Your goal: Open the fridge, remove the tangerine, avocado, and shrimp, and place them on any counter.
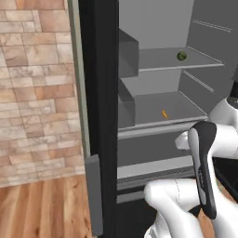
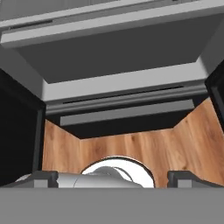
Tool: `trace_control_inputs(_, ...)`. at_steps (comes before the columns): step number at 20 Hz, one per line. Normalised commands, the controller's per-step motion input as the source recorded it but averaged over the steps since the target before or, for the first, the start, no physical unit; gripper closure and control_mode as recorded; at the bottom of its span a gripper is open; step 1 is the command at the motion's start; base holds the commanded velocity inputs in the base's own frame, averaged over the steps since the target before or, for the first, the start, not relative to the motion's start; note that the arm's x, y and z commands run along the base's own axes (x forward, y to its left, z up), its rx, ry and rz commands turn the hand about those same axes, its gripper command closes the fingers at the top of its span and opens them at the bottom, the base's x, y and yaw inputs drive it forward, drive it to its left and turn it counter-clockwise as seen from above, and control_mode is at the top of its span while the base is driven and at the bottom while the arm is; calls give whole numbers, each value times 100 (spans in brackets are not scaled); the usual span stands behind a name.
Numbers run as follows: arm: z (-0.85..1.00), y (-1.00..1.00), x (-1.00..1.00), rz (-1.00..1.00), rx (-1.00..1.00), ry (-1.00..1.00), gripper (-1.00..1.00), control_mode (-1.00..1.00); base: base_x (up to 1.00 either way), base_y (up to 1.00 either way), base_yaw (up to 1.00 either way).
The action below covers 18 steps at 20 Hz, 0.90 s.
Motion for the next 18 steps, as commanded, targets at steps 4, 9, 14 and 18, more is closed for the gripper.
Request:
trace_control_inputs(4,0,0,0,0,0,0,-100,100,100,-1,3)
trace_control_inputs(9,0,0,0,0,0,0,-100,100,88,-15,18)
trace_control_inputs(14,-3,-37,53,6,-2,-1,-100,-100,0,0,0)
trace_control_inputs(18,-22,-54,89,0,-1,-1,-100,-100,0,0,0)
